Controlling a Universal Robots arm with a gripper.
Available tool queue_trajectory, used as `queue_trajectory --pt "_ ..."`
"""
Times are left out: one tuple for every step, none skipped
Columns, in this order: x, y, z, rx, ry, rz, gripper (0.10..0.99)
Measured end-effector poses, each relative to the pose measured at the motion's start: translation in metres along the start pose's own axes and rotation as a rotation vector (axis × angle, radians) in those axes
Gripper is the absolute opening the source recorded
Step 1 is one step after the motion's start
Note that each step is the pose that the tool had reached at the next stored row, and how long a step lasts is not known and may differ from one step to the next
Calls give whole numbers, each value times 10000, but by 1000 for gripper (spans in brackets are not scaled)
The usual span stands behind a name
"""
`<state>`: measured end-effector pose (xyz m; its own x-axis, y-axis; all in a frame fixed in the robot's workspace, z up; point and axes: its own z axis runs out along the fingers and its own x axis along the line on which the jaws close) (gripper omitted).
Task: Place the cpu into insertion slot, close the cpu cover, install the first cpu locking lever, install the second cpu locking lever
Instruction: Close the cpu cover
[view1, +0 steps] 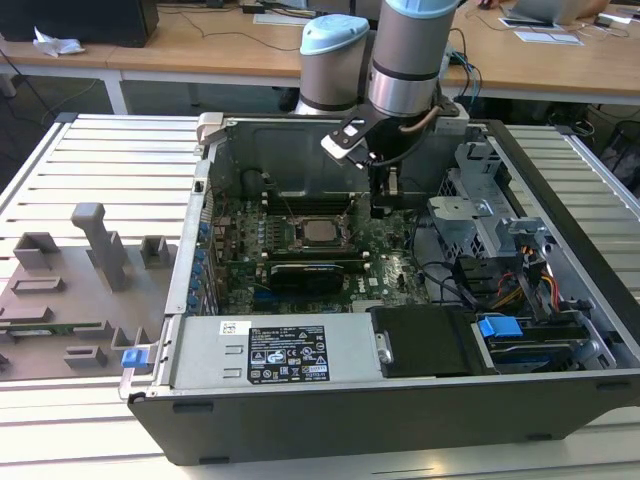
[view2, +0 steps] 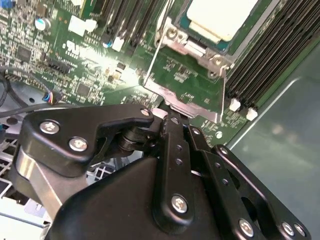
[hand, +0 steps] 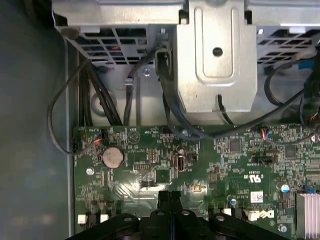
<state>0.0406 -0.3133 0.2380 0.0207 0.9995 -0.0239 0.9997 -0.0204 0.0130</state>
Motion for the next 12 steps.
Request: queue_trajectory --pt "-1 -21 0 -2 -1 1 106" --pt "-1 -39 0 -3 0 2 106" --pt "-1 -68 -1 -4 1 1 106" --pt "-2 -107 -1 -5 0 1 106" --pt "-3 -141 -2 -5 0 2 106" --pt "-4 -169 -2 -5 0 0 106" --pt "-4 -199 -2 -5 0 1 106" --pt "-5 -218 -2 -5 0 1 106" --pt "-5 -239 -2 -5 0 2 106" --pt "-5 -260 -2 -5 0 0 106" --pt "-6 -278 -3 -5 0 1 106" --pt "-6 -299 -3 -5 0 2 106"
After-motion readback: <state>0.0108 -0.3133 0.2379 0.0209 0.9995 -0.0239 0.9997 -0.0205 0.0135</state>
